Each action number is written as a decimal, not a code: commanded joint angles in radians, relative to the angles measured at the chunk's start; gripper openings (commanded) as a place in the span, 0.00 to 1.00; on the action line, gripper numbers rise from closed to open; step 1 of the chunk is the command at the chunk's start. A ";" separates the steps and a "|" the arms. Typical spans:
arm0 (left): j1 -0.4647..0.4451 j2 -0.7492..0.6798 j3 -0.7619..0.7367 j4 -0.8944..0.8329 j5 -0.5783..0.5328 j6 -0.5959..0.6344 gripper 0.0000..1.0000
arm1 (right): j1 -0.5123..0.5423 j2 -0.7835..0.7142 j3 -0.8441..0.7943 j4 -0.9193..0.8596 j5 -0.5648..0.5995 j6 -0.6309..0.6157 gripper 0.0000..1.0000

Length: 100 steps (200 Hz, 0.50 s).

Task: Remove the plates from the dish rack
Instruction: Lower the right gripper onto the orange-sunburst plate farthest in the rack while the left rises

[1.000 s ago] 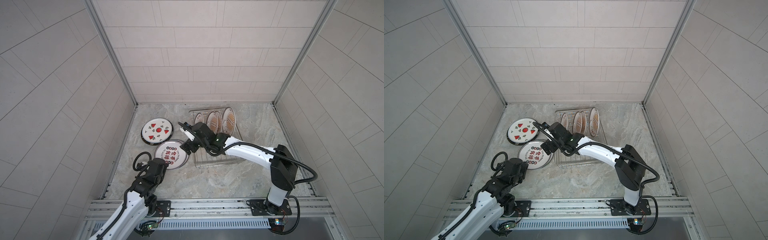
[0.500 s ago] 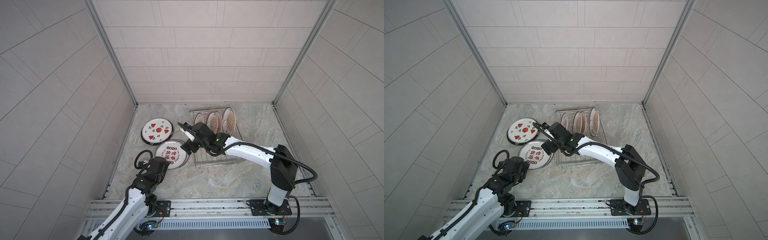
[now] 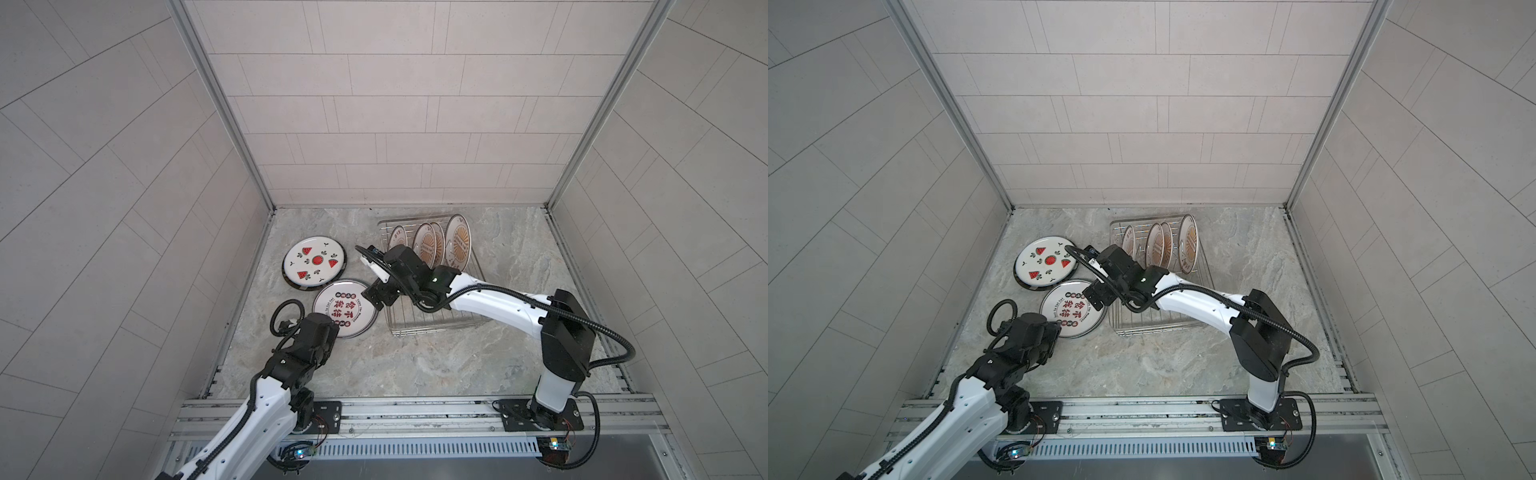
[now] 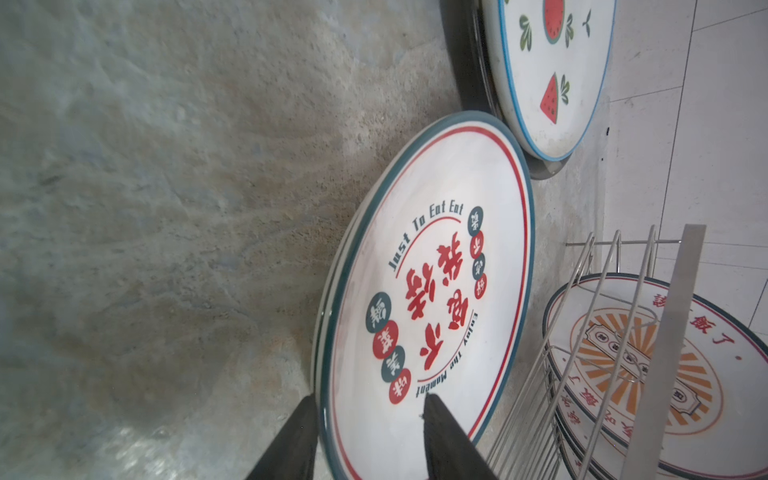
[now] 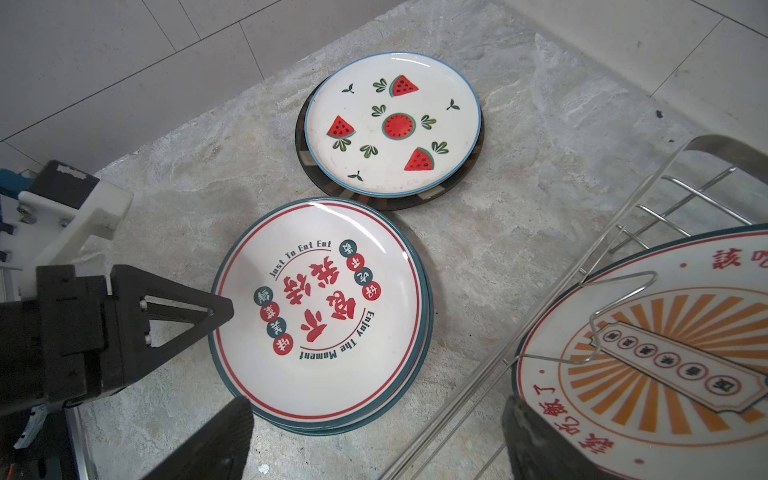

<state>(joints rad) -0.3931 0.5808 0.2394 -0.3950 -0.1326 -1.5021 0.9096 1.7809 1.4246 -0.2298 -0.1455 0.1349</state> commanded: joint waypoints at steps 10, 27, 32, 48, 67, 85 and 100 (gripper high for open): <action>0.003 -0.027 0.027 -0.079 -0.082 0.026 0.56 | 0.004 -0.076 -0.036 0.022 0.023 0.000 0.95; 0.003 -0.037 0.023 -0.086 -0.086 0.029 0.58 | 0.004 -0.099 -0.054 0.028 0.025 0.002 0.95; 0.003 -0.042 0.021 -0.085 -0.084 0.029 0.59 | 0.005 -0.107 -0.059 0.029 0.030 0.003 0.95; 0.003 -0.060 0.029 -0.101 -0.095 0.037 0.59 | 0.004 -0.140 -0.089 0.048 0.056 0.009 0.95; 0.003 -0.095 0.081 -0.158 -0.156 0.086 0.62 | 0.003 -0.206 -0.150 0.091 0.121 0.026 0.95; 0.002 -0.141 0.134 -0.095 -0.206 0.300 0.80 | 0.003 -0.293 -0.207 0.108 0.230 0.080 0.96; 0.002 -0.167 0.136 0.017 -0.186 0.419 0.83 | 0.002 -0.383 -0.282 0.155 0.269 0.106 0.97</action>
<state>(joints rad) -0.3931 0.4591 0.3237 -0.4965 -0.2569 -1.3220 0.9096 1.5364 1.2175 -0.1608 -0.0071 0.1799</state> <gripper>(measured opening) 0.804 0.967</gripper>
